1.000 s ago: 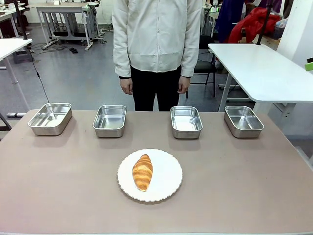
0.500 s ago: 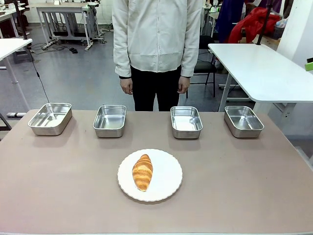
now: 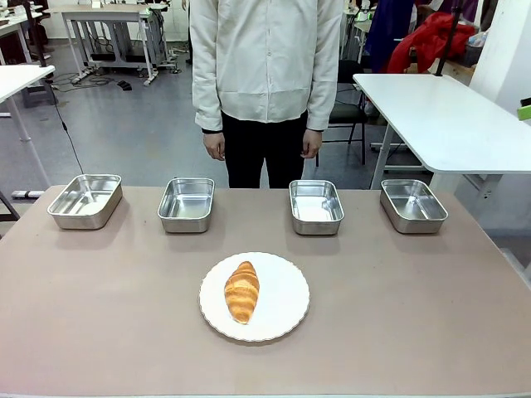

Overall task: Place the bread in the container.
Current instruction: Place the Butter Roll into the Airtight Container indicated by the human.

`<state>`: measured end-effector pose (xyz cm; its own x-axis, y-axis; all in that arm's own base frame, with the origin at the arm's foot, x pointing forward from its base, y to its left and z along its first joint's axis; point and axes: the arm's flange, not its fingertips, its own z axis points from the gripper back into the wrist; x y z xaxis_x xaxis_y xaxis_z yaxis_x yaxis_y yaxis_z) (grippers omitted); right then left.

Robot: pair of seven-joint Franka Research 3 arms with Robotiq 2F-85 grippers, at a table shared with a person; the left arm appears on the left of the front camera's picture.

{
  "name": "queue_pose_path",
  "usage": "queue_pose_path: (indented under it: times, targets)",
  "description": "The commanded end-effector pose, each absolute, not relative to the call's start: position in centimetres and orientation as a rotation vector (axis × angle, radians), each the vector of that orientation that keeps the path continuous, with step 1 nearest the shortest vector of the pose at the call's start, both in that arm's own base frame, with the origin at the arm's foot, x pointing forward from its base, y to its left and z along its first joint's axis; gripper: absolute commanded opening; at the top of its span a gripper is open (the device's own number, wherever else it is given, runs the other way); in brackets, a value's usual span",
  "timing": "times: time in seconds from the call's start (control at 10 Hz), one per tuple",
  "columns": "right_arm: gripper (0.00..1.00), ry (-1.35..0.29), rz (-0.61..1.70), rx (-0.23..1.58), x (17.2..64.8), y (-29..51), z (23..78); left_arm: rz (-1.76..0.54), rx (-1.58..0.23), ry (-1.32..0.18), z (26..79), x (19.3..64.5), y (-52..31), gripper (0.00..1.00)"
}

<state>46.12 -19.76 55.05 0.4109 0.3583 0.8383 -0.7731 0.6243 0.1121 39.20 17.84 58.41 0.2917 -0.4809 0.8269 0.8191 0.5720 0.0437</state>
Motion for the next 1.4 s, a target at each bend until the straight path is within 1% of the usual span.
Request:
queue_pose_path:
  times: [0.0,1.3]
  targets:
    - [1.0,-0.888,0.757,0.539,46.12,-19.72,55.15,-0.917,-0.431,-0.923,58.47,39.07,17.86,1.0]
    - [1.0,-0.888,0.757,0.539,46.12,-19.72,55.15,-0.917,-0.431,-0.923,58.47,39.07,17.86,1.0]
